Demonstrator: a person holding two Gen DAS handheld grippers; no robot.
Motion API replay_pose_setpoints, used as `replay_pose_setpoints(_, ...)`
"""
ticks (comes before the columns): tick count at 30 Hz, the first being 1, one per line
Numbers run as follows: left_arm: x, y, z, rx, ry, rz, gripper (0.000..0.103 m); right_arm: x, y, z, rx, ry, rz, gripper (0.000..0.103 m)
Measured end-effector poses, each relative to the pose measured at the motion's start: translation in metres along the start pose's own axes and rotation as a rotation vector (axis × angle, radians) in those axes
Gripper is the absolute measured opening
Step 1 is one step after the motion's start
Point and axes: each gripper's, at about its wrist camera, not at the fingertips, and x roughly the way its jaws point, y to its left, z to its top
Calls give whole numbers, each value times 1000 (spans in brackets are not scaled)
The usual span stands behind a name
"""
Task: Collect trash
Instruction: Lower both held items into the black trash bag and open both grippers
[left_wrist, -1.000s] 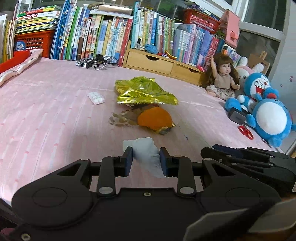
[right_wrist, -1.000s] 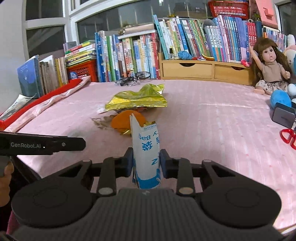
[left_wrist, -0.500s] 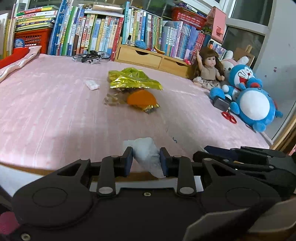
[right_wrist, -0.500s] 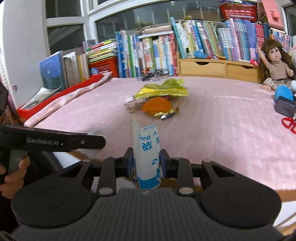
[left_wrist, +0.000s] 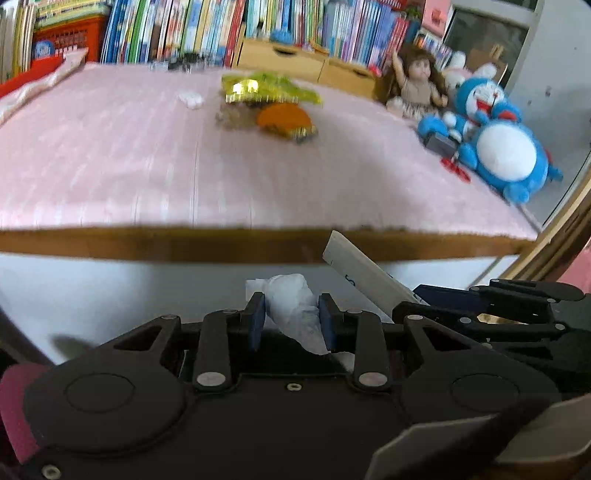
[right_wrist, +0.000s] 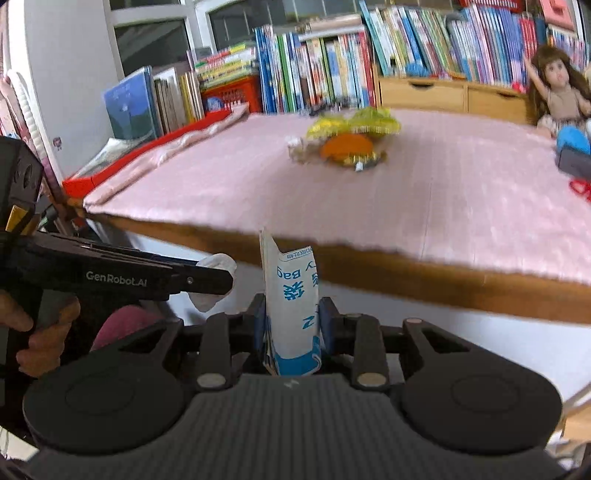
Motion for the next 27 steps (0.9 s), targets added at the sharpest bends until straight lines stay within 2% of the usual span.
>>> replay_pose_setpoints(5,30,4,-11,-12,130,38,30,22,-2,-16,18,98,-8,36)
replay_pose_setpoints(12,58,9,-23,-14,219,68,30,52,-6,-33,39,212,-27,39)
replay_pose_setpoints(14,65,10,-27,-15,245,76,31,56,-6,-36,48,231,-21,45)
replay_pose_setpoints(17,70,12,-29,-13,264,81,40,57,-6,-37,41,237,-15,56)
replay_pose_setpoints(21,73,13,-33,0,283,92,47,60,-4,-38,37,246,-13,62)
replay_pose_setpoints(27,78,9,-31,4,283,100,52,60,-6,-36,43,254,-9,64)
